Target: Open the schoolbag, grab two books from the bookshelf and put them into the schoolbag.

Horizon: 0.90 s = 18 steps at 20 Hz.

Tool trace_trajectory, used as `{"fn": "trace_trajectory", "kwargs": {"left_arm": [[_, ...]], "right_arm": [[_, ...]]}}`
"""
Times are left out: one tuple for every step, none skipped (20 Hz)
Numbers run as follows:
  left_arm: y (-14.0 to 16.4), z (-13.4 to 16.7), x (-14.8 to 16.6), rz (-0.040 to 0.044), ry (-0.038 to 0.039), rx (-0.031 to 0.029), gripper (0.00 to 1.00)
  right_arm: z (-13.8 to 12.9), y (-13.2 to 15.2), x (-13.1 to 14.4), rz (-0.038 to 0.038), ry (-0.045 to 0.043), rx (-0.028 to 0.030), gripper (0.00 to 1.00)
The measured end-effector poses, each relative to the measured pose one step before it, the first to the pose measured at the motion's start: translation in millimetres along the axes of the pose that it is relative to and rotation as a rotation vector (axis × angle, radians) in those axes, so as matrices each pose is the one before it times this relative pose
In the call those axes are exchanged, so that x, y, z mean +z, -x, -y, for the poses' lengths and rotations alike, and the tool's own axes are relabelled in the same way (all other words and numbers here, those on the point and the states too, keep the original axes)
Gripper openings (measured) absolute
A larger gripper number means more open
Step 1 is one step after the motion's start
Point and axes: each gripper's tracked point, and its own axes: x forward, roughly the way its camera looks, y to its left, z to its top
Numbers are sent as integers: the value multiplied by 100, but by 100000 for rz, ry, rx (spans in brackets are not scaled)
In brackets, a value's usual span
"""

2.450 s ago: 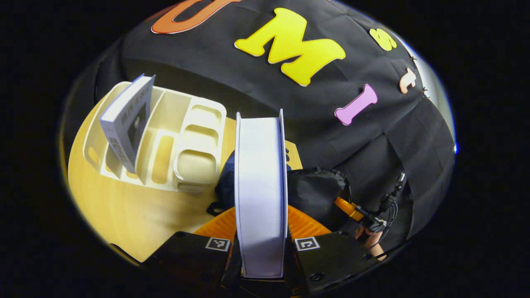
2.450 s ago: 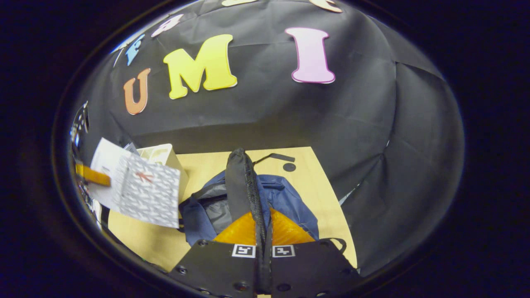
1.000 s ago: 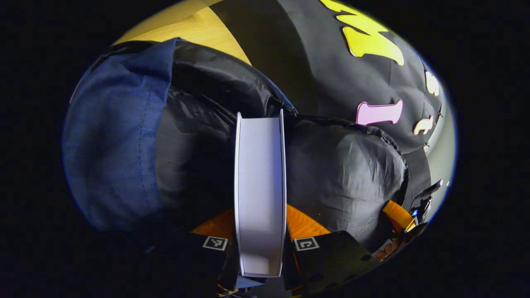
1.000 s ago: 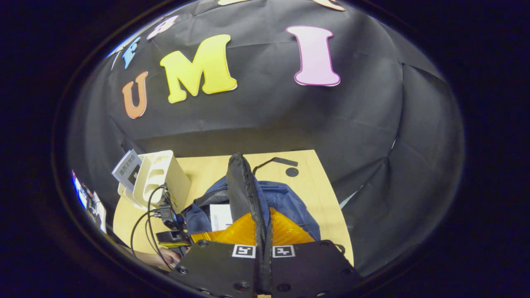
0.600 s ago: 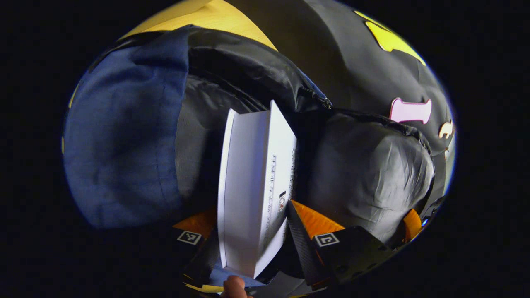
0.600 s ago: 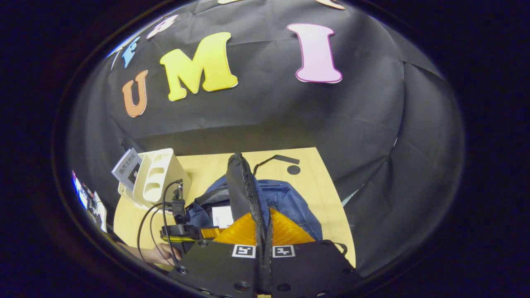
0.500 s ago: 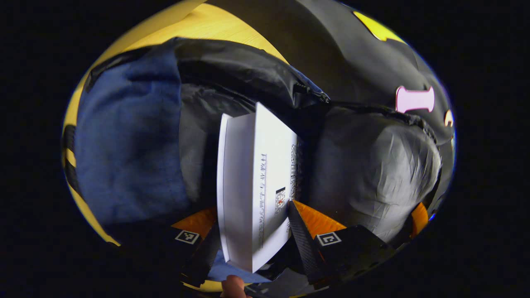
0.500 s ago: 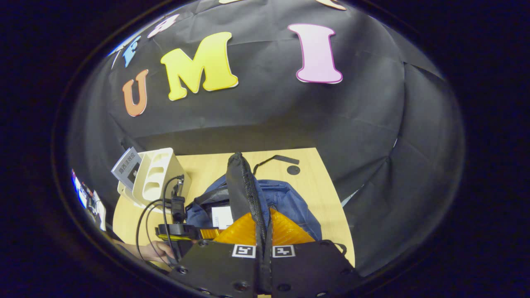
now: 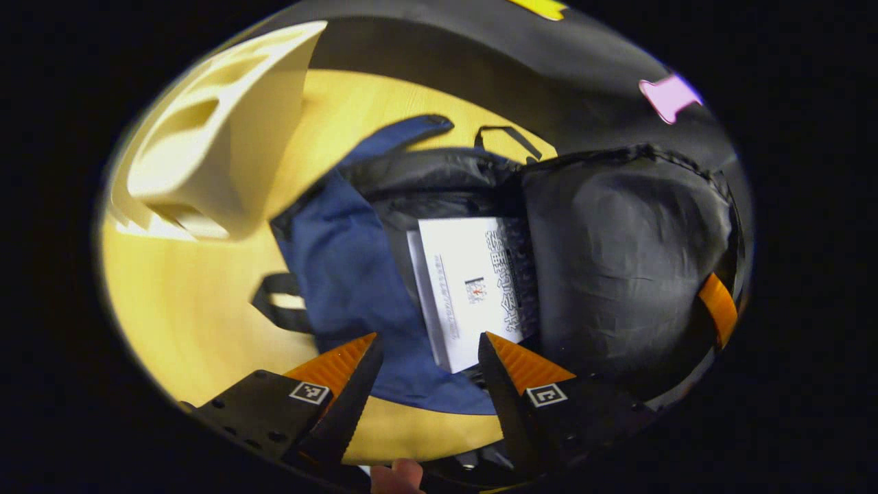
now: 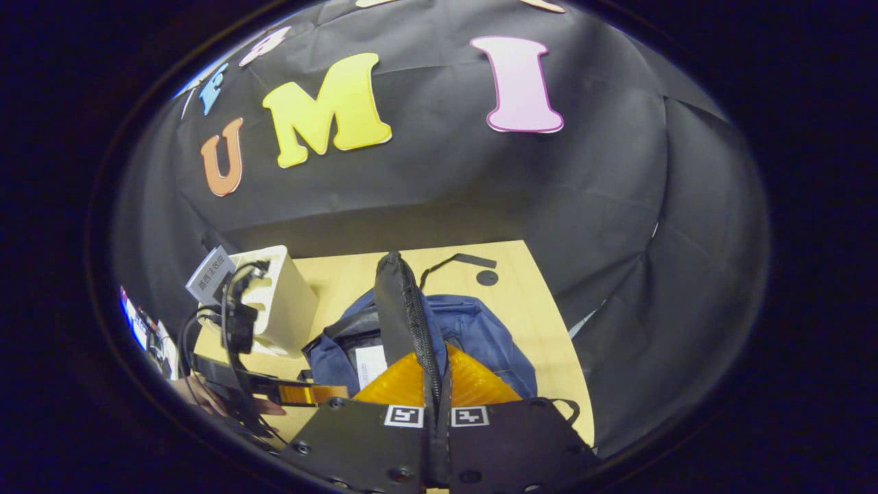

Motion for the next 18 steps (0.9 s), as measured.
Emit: {"fn": "trace_trajectory", "kwargs": {"left_arm": [[1168,-1004,1080,4395,-4230,3563,89],[1099,-962,947,4556,-3988,3855,88],[891,-868,986,4625,-3465,2657,89],[1294,-939,923,4024,-2275,1705,88],[1560,-1063,840,3498,-1394,1768,89],[1367,-1226,992,3294,-748,1851,88],[1203,-1214,1057,3369,15,1715,89],[1228,-1329,1012,2815,3,1818,88],[1413,-1606,768,2380,55,2629,88],[1264,-1668,816,1650,-101,2553,88],[1077,-1556,596,2366,-1852,2361,89],[903,-1796,671,2424,-2195,2584,89],[1029,-1449,531,1998,-1585,1457,89],[646,-1344,478,764,-239,1474,100],[849,-1224,404,303,1432,577,97],[550,-1274,567,165,2346,281,98],[224,-1286,598,25,2526,-11,98],[10,-1244,851,134,2288,241,98]], "right_arm": [[-228,104,17,411,147,9,0],[-343,42,32,339,445,24,0],[-316,46,-98,216,688,-83,0],[-299,104,-150,172,502,21,0],[-314,153,-70,34,312,6,0],[-288,83,-123,209,269,-124,0],[-246,101,-62,420,341,-269,0],[-137,21,-99,121,680,-378,0],[-121,76,-110,-106,1004,-603,0],[-66,137,-140,-35,905,-572,0],[-25,157,-138,-123,853,-490,0],[23,-61,3,-280,634,-598,0],[76,55,-177,-337,231,-439,0],[-24,-1,61,-408,123,-351,0],[16,-20,-2,-162,959,-711,0],[15,30,-94,-170,1041,-578,2],[-188,-42,40,-243,410,-75,2],[-216,-144,9,-550,201,-15,3]]}}
